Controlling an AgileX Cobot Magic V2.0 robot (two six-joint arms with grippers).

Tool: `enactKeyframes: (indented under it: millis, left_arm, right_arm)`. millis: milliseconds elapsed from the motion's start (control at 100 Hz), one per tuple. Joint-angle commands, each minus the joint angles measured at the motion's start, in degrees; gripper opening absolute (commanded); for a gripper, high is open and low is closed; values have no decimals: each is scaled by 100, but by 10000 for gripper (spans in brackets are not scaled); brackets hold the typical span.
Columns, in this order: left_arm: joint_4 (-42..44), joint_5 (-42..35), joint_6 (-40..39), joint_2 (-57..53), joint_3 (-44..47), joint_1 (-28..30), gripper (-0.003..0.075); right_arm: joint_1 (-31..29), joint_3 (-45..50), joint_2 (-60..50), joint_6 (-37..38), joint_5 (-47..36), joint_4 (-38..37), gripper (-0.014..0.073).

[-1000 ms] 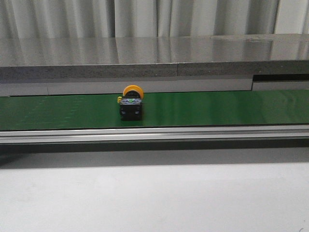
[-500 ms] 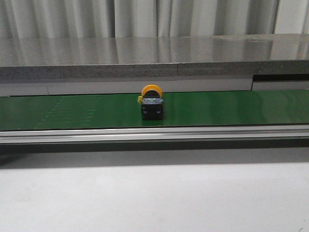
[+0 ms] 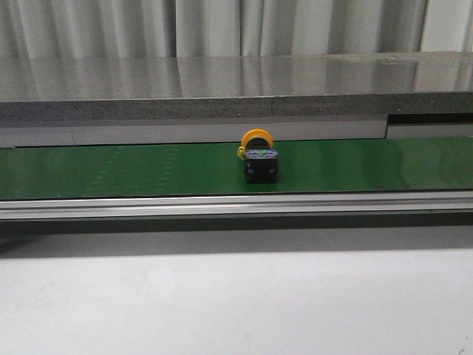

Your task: Move button from left to right

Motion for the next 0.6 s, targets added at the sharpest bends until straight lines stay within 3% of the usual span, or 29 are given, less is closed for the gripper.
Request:
enactKeyframes:
  millis: [0,280,590]
  left_arm:
    - [-74,-434,11,32,-144,-47,-21]
    - [-74,-434,11,32,-144,-47,-21]
    - [-74,-434,11,32,-144,-47,-21]
  right_arm:
    - [-25,-336,170,-9,-402,89,550]
    - [58,-1215,1291,-273,-347,95,550]
    - [761,-2067,2734,-365,-327,77,550]
